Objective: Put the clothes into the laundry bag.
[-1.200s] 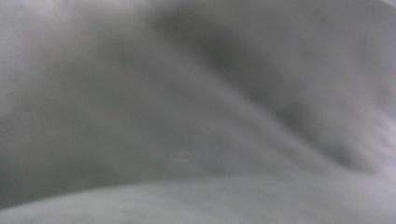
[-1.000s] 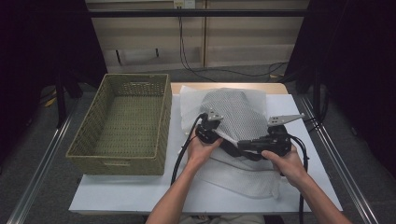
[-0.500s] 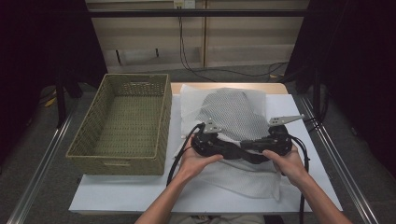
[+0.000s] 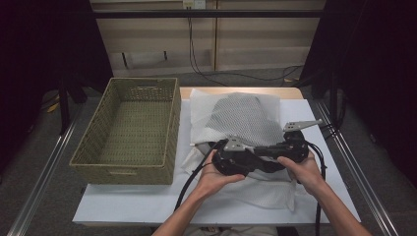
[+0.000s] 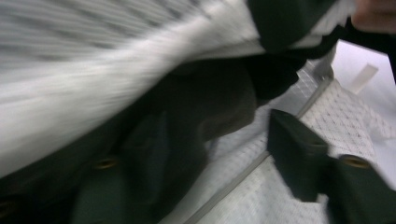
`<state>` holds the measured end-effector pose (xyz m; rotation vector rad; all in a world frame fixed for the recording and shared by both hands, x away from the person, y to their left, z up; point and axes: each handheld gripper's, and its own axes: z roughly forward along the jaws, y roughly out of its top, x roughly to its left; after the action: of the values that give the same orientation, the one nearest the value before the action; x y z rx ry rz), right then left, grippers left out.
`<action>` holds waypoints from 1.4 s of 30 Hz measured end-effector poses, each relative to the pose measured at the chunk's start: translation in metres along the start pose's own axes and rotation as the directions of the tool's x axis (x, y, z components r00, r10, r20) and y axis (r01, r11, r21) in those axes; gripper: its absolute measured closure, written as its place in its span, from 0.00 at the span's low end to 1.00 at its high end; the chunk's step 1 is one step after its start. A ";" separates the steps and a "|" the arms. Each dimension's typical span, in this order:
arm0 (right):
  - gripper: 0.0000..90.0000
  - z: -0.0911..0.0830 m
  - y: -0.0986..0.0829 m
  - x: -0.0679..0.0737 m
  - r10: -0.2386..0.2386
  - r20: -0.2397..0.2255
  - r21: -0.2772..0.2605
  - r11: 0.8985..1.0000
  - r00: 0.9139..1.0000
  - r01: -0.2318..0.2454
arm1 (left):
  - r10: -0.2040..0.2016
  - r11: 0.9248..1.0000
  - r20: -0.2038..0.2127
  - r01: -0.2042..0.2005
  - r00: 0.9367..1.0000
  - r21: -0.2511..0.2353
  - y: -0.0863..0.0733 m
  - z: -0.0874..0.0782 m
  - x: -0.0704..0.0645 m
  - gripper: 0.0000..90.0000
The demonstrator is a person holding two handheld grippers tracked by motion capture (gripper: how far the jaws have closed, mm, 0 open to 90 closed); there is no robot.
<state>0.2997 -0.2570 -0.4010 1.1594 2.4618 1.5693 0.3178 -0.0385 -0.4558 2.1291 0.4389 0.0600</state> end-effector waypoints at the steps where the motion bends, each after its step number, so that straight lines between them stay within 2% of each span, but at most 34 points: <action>1: 1.00 0.000 0.000 0.000 -0.001 0.000 0.000 1.000 1.000 0.001 | 0.004 1.000 -0.008 -0.004 1.000 0.013 0.000 0.003 0.001 0.58; 3: 1.00 0.000 -0.001 0.000 0.002 -0.001 -0.001 1.000 1.000 -0.002 | -0.012 1.000 0.018 0.011 1.000 0.013 -0.005 0.012 0.007 0.68; 5: 1.00 -0.001 -0.001 0.000 -0.001 -0.006 -0.003 1.000 1.000 0.001 | -0.025 1.000 0.011 0.025 1.000 0.017 -0.008 0.019 0.012 0.78; 6: 1.00 -0.001 -0.001 0.001 0.001 -0.007 -0.001 1.000 1.000 -0.001 | -0.022 1.000 -0.018 0.023 1.000 0.017 -0.008 0.020 0.015 0.87; 7: 1.00 0.000 -0.001 0.001 0.002 -0.006 0.002 1.000 1.000 -0.002 | -0.048 0.999 -0.015 0.048 0.999 -0.006 -0.008 0.021 0.018 0.96; 8: 1.00 0.000 -0.002 0.000 -0.002 -0.006 0.003 1.000 1.000 0.002 | -0.072 0.997 -0.012 0.072 0.997 -0.019 -0.008 0.023 0.021 1.00; 11: 1.00 0.001 -0.002 0.001 -0.003 -0.009 0.008 1.000 1.000 0.003 | -0.080 0.997 -0.058 0.079 0.995 -0.010 0.002 0.028 0.023 1.00; 15: 1.00 0.000 -0.001 0.004 -0.008 -0.020 0.006 1.000 1.000 0.008 | -0.097 0.995 -0.114 0.093 0.989 -0.041 0.014 0.034 0.027 1.00; 18: 1.00 0.001 -0.002 0.004 -0.002 -0.021 0.010 1.000 1.000 0.002 | -0.138 0.989 -0.123 0.132 0.983 -0.062 0.018 0.036 0.032 1.00; 19: 1.00 0.001 -0.002 0.004 0.001 -0.022 0.011 1.000 1.000 -0.001 | -0.139 0.989 -0.122 0.131 0.983 -0.070 0.018 0.036 0.031 1.00; 21: 1.00 0.002 -0.003 0.004 -0.004 -0.027 0.019 1.000 1.000 0.005 | -0.124 0.992 -0.130 0.119 0.984 -0.046 0.015 0.038 0.033 1.00; 24: 1.00 0.004 -0.005 0.001 0.000 -0.022 0.030 1.000 1.000 0.001 | -0.134 0.990 -0.112 0.130 0.985 -0.046 0.011 0.040 0.037 1.00; 27: 1.00 0.006 -0.007 -0.003 0.009 -0.015 0.038 0.999 1.000 -0.008 | -0.120 0.993 -0.098 0.118 0.988 -0.022 0.010 0.038 0.035 0.98; 30: 1.00 0.004 -0.008 -0.004 0.014 -0.008 0.035 0.999 1.000 -0.013 | -0.104 0.995 -0.062 0.104 0.993 0.002 0.008 0.032 0.031 0.87; 32: 1.00 0.003 -0.008 -0.005 0.012 -0.004 0.028 1.000 1.000 -0.012 | -0.078 0.996 -0.061 0.081 0.995 0.035 0.007 0.022 0.027 0.80; 36: 1.00 0.003 -0.007 -0.005 0.008 0.000 0.028 1.000 1.000 -0.008 | -0.060 0.998 -0.063 0.062 0.996 0.023 0.001 -0.003 0.022 0.66; 42: 1.00 0.005 -0.007 -0.003 0.005 -0.001 0.032 0.999 1.000 -0.005 | -0.037 0.999 -0.056 0.037 0.998 -0.001 -0.010 -0.045 0.011 0.55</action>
<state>0.2996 -0.2566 -0.4102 1.1701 2.4961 1.5382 0.3159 0.0059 -0.4398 2.1231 0.5112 0.0986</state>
